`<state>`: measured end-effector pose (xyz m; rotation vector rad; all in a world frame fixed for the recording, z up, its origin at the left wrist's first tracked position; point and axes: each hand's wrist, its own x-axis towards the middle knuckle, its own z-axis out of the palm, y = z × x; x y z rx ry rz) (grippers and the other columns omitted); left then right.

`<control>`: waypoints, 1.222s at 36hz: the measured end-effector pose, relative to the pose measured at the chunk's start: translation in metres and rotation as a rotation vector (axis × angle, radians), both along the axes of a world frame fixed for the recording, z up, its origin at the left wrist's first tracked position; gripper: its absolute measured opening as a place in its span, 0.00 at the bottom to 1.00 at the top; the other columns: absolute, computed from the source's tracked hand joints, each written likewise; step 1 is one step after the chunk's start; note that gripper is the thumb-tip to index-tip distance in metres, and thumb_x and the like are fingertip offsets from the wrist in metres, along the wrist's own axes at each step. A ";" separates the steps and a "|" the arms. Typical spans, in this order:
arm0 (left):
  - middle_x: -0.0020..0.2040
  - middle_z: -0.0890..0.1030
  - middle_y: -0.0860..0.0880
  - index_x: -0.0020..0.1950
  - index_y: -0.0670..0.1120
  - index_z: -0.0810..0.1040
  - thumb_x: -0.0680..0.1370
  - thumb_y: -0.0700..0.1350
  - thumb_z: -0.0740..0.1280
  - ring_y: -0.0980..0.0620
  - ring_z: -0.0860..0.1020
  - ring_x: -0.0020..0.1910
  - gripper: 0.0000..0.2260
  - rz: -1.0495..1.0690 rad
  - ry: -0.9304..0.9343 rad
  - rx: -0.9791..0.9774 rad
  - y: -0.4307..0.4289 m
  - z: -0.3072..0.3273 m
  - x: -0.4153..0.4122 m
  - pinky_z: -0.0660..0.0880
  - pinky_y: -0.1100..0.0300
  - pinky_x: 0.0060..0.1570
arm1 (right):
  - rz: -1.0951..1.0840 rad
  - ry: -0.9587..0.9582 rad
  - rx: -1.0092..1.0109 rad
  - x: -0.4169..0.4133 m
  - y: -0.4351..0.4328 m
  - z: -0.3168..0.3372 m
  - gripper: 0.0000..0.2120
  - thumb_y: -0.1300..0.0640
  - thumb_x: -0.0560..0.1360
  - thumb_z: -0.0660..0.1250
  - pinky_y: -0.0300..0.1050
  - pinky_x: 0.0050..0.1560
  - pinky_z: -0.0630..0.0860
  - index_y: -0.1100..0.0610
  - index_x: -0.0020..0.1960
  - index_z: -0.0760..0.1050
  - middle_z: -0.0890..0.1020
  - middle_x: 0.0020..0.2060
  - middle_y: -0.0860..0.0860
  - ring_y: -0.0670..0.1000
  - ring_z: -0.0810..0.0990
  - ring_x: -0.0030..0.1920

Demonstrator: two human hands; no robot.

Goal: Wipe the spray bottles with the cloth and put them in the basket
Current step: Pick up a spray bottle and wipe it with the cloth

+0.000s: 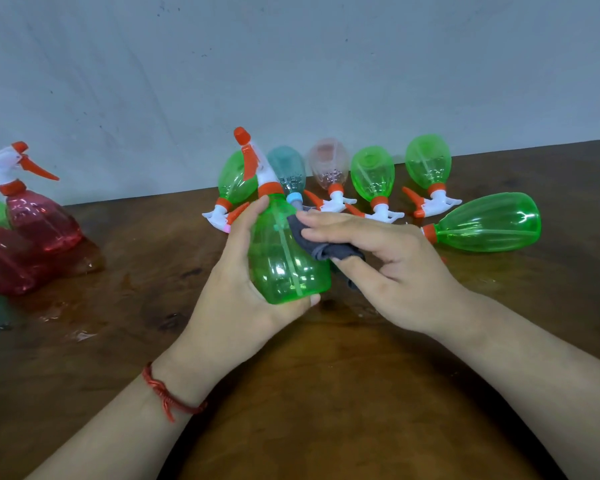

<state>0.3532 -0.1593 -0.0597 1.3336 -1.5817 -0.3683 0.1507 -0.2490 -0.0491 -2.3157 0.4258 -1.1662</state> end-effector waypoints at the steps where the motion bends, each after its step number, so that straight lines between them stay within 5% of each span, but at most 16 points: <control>1: 0.70 0.74 0.71 0.84 0.51 0.62 0.67 0.41 0.87 0.64 0.75 0.72 0.52 0.013 0.030 -0.001 -0.001 0.000 0.001 0.72 0.70 0.68 | 0.008 0.007 -0.028 0.000 0.000 0.000 0.18 0.73 0.80 0.66 0.54 0.75 0.73 0.61 0.67 0.82 0.81 0.70 0.50 0.48 0.77 0.74; 4: 0.73 0.77 0.59 0.83 0.54 0.62 0.66 0.40 0.87 0.56 0.78 0.72 0.52 0.038 0.136 0.008 -0.004 0.000 0.007 0.76 0.55 0.71 | 0.025 0.039 -0.101 -0.001 0.001 0.000 0.18 0.74 0.80 0.67 0.54 0.75 0.73 0.62 0.67 0.82 0.81 0.70 0.51 0.48 0.77 0.73; 9: 0.72 0.79 0.50 0.83 0.54 0.63 0.66 0.37 0.86 0.49 0.81 0.69 0.51 0.031 0.270 0.033 -0.007 -0.003 0.010 0.79 0.47 0.69 | 0.045 0.063 -0.188 -0.001 0.001 0.002 0.20 0.76 0.77 0.68 0.55 0.73 0.75 0.62 0.65 0.83 0.82 0.68 0.52 0.49 0.78 0.72; 16: 0.64 0.85 0.57 0.80 0.51 0.68 0.62 0.38 0.83 0.54 0.85 0.63 0.48 0.032 0.430 0.043 -0.008 0.004 0.004 0.81 0.62 0.58 | 0.044 0.076 -0.230 -0.001 0.002 0.002 0.22 0.78 0.75 0.68 0.54 0.72 0.76 0.62 0.65 0.83 0.82 0.68 0.52 0.49 0.78 0.72; 24: 0.72 0.79 0.53 0.83 0.53 0.63 0.67 0.35 0.85 0.52 0.81 0.70 0.51 0.030 0.257 0.022 -0.003 0.006 0.009 0.80 0.57 0.65 | -0.026 0.071 -0.145 0.001 0.002 0.002 0.23 0.74 0.79 0.67 0.47 0.74 0.73 0.58 0.70 0.81 0.80 0.71 0.47 0.44 0.76 0.73; 29: 0.74 0.75 0.63 0.84 0.52 0.63 0.66 0.37 0.86 0.60 0.76 0.74 0.51 -0.035 0.107 0.031 0.005 0.006 -0.007 0.75 0.64 0.69 | -0.116 -0.004 0.005 0.003 -0.003 0.005 0.21 0.71 0.82 0.65 0.40 0.76 0.68 0.57 0.73 0.79 0.79 0.72 0.45 0.40 0.74 0.74; 35: 0.79 0.72 0.56 0.85 0.52 0.61 0.68 0.45 0.87 0.54 0.72 0.78 0.52 -0.054 -0.099 0.047 0.001 0.001 -0.013 0.72 0.52 0.76 | -0.121 -0.032 0.157 0.001 -0.008 0.006 0.20 0.70 0.83 0.64 0.38 0.75 0.69 0.55 0.71 0.80 0.80 0.70 0.44 0.39 0.74 0.73; 38: 0.80 0.70 0.56 0.86 0.51 0.61 0.69 0.48 0.87 0.57 0.70 0.79 0.52 -0.030 -0.181 0.027 -0.001 -0.001 -0.010 0.68 0.60 0.77 | -0.127 -0.042 0.130 0.003 -0.006 0.005 0.20 0.71 0.82 0.64 0.38 0.75 0.69 0.57 0.70 0.80 0.81 0.69 0.45 0.39 0.75 0.73; 44: 0.80 0.69 0.56 0.85 0.44 0.62 0.71 0.47 0.85 0.53 0.69 0.80 0.48 0.021 -0.250 -0.054 -0.004 -0.008 -0.009 0.67 0.60 0.78 | -0.172 0.058 -0.047 0.006 -0.004 0.001 0.23 0.71 0.81 0.65 0.44 0.76 0.70 0.53 0.71 0.80 0.80 0.70 0.42 0.39 0.74 0.73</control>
